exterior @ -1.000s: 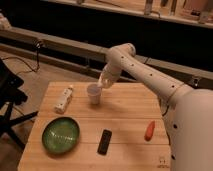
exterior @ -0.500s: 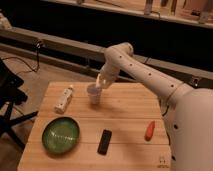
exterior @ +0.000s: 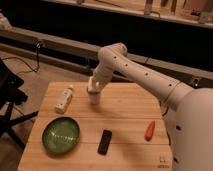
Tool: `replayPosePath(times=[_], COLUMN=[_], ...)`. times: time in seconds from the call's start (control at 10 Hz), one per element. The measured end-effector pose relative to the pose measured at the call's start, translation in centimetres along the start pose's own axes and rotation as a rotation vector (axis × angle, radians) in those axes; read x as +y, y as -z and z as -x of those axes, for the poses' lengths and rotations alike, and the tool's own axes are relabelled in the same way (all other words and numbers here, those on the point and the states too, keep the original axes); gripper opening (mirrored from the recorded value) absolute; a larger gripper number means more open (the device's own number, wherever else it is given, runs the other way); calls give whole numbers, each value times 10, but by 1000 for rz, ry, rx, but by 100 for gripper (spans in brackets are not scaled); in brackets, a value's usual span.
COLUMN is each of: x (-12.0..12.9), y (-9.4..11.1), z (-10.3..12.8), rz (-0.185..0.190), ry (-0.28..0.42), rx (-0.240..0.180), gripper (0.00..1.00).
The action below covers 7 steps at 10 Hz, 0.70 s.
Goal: Place the white sponge in the ceramic cup
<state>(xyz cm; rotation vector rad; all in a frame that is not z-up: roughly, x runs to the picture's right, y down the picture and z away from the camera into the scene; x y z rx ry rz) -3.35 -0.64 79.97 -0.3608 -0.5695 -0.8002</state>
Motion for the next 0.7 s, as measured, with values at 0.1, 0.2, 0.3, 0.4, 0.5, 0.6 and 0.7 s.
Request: replayPosePath(times=[0.1,0.2,0.3,0.4,0.5,0.6,0.7], x=[2,3,3,4,4,5,4], y=[0,-1,-3,-3,-2,-1,0], z=[2,3,5,5,4,2,0], rz=[-1,-1,-2,-8,-17,-23,-23], ry=[-5,-7,-11,-20,-28,-38,-29], rx=[-9,-15,-26,-35,-41,-41,-24], gripper=[56,66,77,80,80,75,64])
